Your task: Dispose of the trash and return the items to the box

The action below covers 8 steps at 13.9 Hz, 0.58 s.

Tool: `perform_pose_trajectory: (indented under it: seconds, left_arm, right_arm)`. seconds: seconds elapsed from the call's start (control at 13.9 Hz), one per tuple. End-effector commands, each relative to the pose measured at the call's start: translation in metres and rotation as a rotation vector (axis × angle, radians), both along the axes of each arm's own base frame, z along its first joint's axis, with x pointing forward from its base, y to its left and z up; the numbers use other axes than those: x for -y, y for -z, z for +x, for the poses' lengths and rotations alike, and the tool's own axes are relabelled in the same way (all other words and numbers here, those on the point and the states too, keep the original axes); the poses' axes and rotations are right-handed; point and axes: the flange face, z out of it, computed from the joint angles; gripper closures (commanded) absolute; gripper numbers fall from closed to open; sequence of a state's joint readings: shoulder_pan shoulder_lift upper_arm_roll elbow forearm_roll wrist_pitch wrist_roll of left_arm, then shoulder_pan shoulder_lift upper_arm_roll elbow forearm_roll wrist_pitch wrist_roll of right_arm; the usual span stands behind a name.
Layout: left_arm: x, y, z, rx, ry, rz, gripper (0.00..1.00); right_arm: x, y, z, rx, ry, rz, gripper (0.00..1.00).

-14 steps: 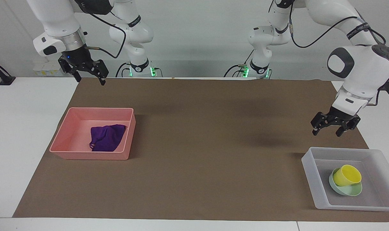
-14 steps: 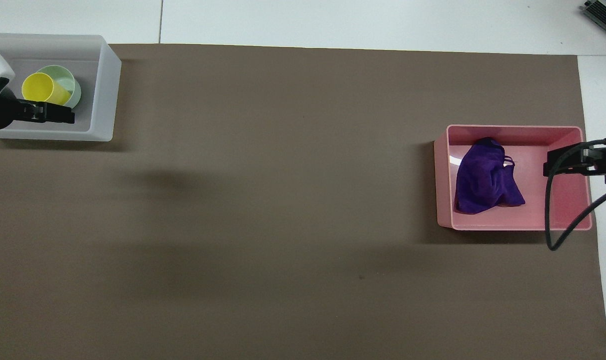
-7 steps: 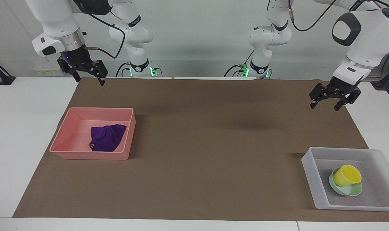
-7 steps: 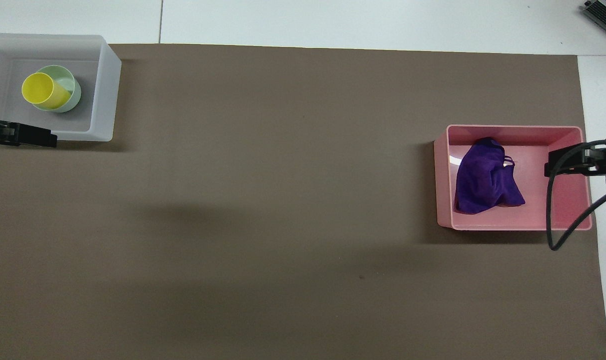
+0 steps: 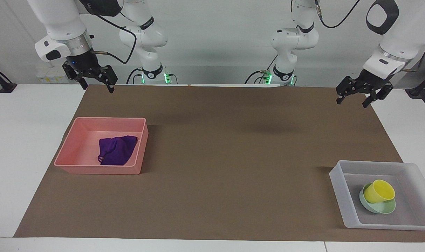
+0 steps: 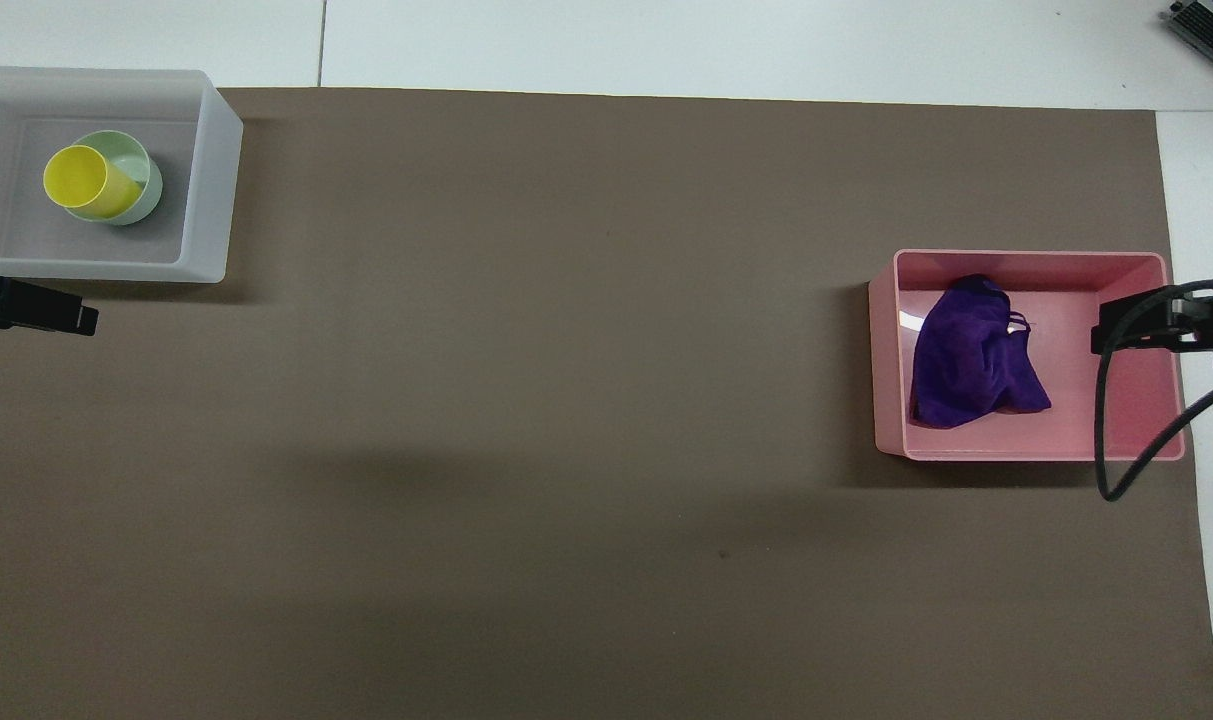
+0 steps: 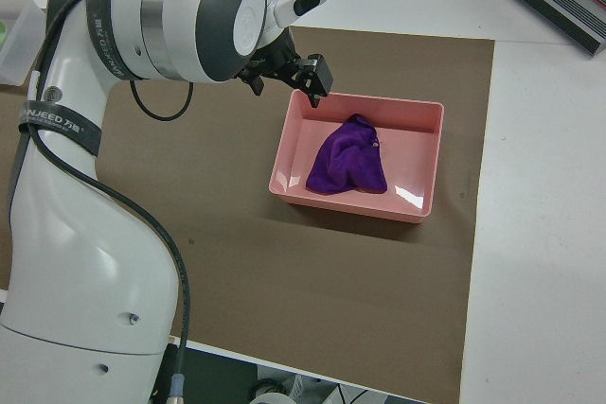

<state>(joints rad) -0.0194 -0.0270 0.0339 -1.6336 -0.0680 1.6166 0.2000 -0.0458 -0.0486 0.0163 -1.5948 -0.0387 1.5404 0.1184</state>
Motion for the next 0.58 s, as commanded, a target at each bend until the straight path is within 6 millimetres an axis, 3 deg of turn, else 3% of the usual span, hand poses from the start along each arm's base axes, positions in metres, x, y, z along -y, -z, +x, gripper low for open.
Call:
perform_pose_trajectory:
  seconds: [0.0,0.5]
  left_arm:
    - [-0.0011,-0.01,-0.0151,-0.037,0.001,0.037,0.0]
    - [0.003,-0.0089,-0.0174,-0.032,-0.032,0.045,0.0]
  right_arm:
    - [0.0037,-0.0005,-0.0065,0.015,-0.011,0.011,0.0]
    - [0.0037,-0.0006,-0.007,0.014,-0.014,0.011,0.0]
